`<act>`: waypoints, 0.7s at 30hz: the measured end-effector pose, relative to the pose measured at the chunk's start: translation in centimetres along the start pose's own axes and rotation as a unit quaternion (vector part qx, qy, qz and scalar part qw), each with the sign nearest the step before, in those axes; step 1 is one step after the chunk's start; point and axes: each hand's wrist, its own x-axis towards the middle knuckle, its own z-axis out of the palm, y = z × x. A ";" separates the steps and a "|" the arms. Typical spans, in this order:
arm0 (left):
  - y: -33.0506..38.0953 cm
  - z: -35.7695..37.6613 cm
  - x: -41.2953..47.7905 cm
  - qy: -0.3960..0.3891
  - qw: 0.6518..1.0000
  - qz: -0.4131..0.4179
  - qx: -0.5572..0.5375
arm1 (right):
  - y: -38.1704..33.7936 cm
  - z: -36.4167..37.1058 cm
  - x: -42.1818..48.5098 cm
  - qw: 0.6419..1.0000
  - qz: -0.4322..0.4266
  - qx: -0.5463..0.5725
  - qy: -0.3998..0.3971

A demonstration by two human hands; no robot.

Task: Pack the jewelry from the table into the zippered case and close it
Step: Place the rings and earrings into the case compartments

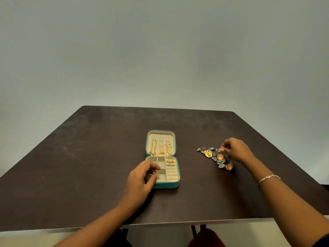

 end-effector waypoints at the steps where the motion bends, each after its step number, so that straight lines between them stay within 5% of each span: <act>1: 0.0 0.0 0.0 0.001 1.000 0.002 0.001 | -0.5 -0.4 -0.3 1.000 -0.008 0.025 0.005; 5: 0.0 0.0 0.1 0.000 1.000 0.003 0.004 | -4.0 -1.4 -2.3 0.992 -0.076 0.103 0.010; 15: 0.4 -0.2 0.0 0.008 0.999 0.031 -0.004 | -13.5 2.4 -7.7 0.921 -0.238 0.220 -0.215; 21: -0.1 0.0 0.2 0.011 0.999 0.042 0.007 | -13.9 3.8 -7.7 0.919 -0.259 0.218 -0.202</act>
